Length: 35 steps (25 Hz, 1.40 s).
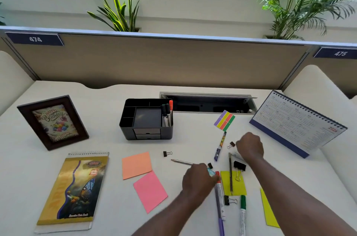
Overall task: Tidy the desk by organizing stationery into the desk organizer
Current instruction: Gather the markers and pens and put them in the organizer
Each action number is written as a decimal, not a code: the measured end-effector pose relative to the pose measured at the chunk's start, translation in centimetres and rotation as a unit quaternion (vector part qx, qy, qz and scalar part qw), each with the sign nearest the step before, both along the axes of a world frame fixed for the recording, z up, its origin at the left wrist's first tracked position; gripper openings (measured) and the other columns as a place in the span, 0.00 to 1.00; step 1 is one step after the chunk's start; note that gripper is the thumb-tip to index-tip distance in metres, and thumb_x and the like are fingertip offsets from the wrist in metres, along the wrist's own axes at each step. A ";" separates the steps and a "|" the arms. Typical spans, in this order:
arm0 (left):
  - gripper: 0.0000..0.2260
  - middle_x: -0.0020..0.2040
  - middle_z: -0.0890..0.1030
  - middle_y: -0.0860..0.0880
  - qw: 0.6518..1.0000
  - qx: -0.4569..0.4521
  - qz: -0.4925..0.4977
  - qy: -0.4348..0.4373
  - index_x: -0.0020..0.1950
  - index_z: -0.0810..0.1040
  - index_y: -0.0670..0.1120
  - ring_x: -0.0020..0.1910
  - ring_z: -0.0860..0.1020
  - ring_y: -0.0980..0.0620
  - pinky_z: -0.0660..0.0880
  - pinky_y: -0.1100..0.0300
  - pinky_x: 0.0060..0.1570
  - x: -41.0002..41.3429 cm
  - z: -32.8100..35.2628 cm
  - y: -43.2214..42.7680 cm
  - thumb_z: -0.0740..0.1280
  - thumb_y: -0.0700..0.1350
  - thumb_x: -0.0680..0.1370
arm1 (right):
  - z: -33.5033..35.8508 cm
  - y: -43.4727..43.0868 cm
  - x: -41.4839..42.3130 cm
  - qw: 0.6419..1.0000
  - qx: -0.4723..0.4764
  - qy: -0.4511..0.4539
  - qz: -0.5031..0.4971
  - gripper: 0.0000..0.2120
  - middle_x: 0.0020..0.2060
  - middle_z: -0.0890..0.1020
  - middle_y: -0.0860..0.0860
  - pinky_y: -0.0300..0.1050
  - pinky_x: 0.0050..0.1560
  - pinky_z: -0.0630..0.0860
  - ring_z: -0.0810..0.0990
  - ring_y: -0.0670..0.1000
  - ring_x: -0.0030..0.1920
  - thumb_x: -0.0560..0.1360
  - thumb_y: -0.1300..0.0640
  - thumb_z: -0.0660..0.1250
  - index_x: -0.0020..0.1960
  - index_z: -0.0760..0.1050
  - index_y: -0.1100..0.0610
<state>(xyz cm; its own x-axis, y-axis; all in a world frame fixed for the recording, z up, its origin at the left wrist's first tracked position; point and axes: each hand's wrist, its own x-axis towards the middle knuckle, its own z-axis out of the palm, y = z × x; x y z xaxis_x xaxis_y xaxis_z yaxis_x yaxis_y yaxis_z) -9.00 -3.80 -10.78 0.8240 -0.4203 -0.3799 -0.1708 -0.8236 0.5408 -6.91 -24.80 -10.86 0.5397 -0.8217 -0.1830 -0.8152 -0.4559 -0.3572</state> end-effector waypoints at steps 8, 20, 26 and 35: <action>0.15 0.53 0.81 0.46 1.000 0.014 0.010 0.022 0.52 0.79 0.47 0.53 0.80 0.45 0.75 0.56 0.48 -2.5 -1.1 -2.0 0.68 0.55 0.73 | -1.1 -3.2 -5.0 0.992 0.083 0.085 -0.044 0.10 0.56 0.81 0.59 0.44 0.50 0.74 0.79 0.59 0.57 0.76 0.57 0.63 0.50 0.79 0.62; 0.12 0.56 0.80 0.45 0.999 0.026 0.005 -0.030 0.54 0.77 0.45 0.55 0.79 0.44 0.73 0.57 0.50 -2.6 -2.1 -3.6 0.59 0.47 0.76 | -2.1 -2.8 -4.8 0.981 0.124 0.018 -0.150 0.06 0.42 0.81 0.62 0.47 0.42 0.78 0.82 0.62 0.43 0.70 0.63 0.65 0.41 0.77 0.66; 0.14 0.52 0.81 0.45 0.999 0.007 0.035 0.020 0.51 0.78 0.44 0.51 0.80 0.44 0.71 0.59 0.44 -1.7 -0.6 -4.0 0.61 0.49 0.71 | -1.7 -3.7 -4.1 0.962 0.138 -0.065 -0.227 0.14 0.42 0.80 0.63 0.51 0.43 0.81 0.80 0.60 0.37 0.63 0.61 0.66 0.46 0.75 0.67; 0.08 0.35 0.80 0.46 0.949 -0.151 0.198 -0.193 0.40 0.77 0.45 0.36 0.78 0.43 0.75 0.57 0.38 13.9 10.9 2.5 0.66 0.50 0.71 | 3.3 -0.9 -0.1 0.960 0.090 -0.230 -0.131 0.12 0.42 0.79 0.62 0.52 0.37 0.80 0.81 0.61 0.39 0.71 0.59 0.65 0.51 0.67 0.63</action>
